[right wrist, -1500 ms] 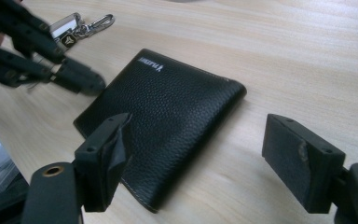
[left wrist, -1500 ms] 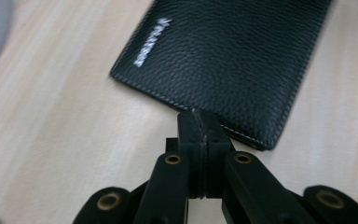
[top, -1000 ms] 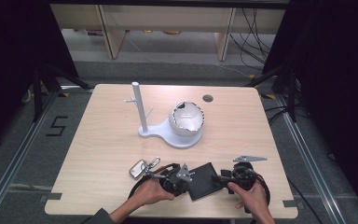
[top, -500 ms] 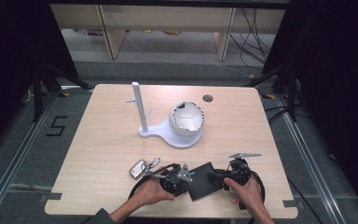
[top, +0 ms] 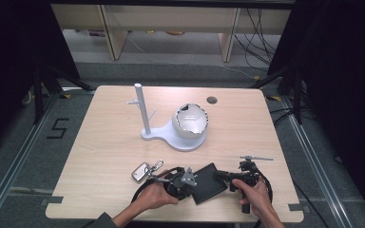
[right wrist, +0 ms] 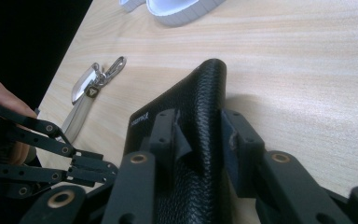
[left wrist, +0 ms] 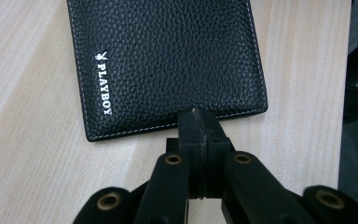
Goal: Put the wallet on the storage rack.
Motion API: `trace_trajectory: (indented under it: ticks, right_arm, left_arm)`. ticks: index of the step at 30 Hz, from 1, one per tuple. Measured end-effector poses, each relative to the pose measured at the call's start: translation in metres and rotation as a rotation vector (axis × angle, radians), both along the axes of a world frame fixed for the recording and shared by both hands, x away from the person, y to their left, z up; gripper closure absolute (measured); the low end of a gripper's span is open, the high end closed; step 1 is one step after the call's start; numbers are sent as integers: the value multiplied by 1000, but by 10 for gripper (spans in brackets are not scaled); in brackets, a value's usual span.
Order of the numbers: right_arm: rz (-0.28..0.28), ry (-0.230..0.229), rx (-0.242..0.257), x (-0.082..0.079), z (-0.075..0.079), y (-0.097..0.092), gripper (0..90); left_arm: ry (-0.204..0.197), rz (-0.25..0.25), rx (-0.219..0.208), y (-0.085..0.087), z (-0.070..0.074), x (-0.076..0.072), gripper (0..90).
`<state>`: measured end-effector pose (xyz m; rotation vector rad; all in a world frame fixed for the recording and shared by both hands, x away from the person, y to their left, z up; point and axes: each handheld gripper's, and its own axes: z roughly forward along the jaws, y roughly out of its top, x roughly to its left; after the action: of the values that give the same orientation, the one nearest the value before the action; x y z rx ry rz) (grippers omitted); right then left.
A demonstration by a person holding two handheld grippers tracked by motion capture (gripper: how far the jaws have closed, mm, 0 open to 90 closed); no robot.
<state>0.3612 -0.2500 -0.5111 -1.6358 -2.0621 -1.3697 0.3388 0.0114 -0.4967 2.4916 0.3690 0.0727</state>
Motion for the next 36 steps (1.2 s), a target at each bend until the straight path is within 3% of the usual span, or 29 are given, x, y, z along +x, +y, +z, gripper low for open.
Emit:
trace_trajectory:
  ticks: [6, 12, 16, 18, 19, 20, 21, 22, 23, 26, 28, 29, 31, 32, 33, 35, 36]
  right_arm:
    - [1, -10, -4, -2, 3, 1, 746]
    - [20, -95, -31, -4, 13, 7, 797]
    - [50, -144, -33, -5, 19, 8, 806]
    - [61, -146, -32, -5, 23, 10, 809]
    - [73, -150, -23, -6, 25, 11, 810]
    - [81, -189, -34, -5, 25, 11, 811]
    - [82, -174, -29, -7, 29, 12, 813]
    - [93, -188, -26, -6, 30, 13, 814]
    - [96, -202, -29, -5, 32, 14, 816]
    - [100, -222, -29, -5, 40, 15, 821]
    - [107, -243, -30, -5, 47, 16, 824]
    - [108, -256, -32, -5, 51, 16, 826]
    - [113, -270, -31, -5, 59, 16, 829]
    - [105, -251, -25, -6, 64, 18, 829]
    - [114, -290, -44, -4, 67, 17, 830]
    - [106, -272, -34, -3, 74, 17, 830]
    - [108, -299, -46, 0, 76, 16, 831]
  left_arm:
    - [-1, 2, -1, 0, 0, 0, 892]
    - [-1, 0, 0, 0, 0, 0, 887]
    - [-23, 2, -4, 4, 5, 1, 777]
    - [-27, 26, -10, 9, 9, 0, 711]
    - [-25, 31, -14, 13, 12, -1, 672]
    - [-28, 35, -18, 17, 15, -2, 641]
    - [-35, 43, -29, 21, 18, -3, 601]
    - [-31, 84, -67, 25, 20, -5, 556]
    - [-44, 79, -48, 32, 24, -4, 509]
    - [-65, 120, -48, 51, 34, -4, 381]
    - [-69, 159, -63, 65, 38, -5, 344]
    - [-67, 204, -98, 69, 38, -7, 327]
    - [-87, 222, -82, 82, 41, -8, 307]
    - [-83, 234, -87, 88, 42, -10, 304]
    - [-82, 237, -93, 93, 42, -11, 302]
    - [-88, 260, -102, 103, 43, -14, 298]
    - [-88, 276, -107, 108, 44, -17, 297]
